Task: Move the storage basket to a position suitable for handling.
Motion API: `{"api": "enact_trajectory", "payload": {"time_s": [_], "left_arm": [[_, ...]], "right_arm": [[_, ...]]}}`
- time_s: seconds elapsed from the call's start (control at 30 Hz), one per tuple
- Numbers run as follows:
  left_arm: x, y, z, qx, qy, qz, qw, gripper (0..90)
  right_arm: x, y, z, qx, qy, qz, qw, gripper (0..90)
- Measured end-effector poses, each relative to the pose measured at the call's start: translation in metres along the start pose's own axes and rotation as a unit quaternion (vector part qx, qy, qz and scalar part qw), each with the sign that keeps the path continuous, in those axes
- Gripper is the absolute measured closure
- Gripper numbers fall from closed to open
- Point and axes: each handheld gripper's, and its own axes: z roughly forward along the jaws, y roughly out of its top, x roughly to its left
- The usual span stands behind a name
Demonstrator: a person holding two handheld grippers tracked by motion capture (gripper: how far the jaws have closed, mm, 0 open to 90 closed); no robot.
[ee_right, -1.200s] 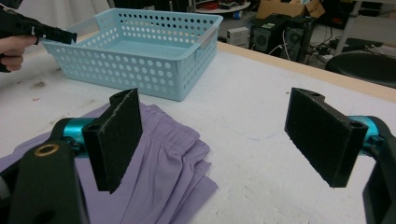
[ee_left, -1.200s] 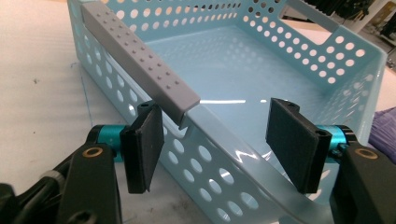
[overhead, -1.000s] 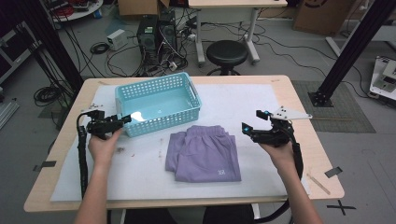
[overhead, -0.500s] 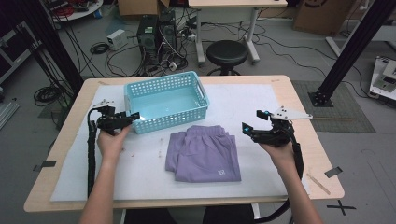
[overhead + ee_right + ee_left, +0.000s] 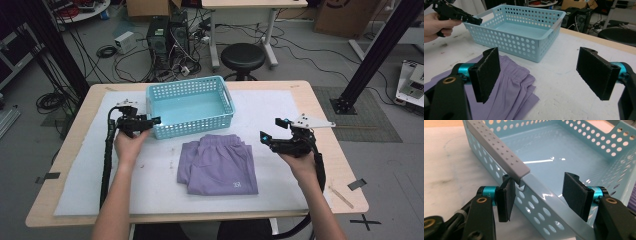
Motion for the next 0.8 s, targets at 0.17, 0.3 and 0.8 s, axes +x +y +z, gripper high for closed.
{"api": "enact_trajectory", "payload": {"time_s": [0.17,0.3,0.8], "left_arm": [[0.0,0.001,0.008,-0.011,-0.017,-0.009,0.9998,45.8],[0.001,0.001,0.01,-0.019,-0.026,-0.012,0.9994,46.8],[-0.006,0.016,0.025,-0.022,-0.035,-0.002,0.9992,50.8]], "right_arm": [[0.0,0.0,-0.001,0.001,0.001,0.003,1.0,19.8],[-0.001,0.0,0.0,0.0,0.001,0.002,1.0,19.9],[-0.002,-0.001,0.0,0.003,0.001,0.004,1.0,19.9]]}}
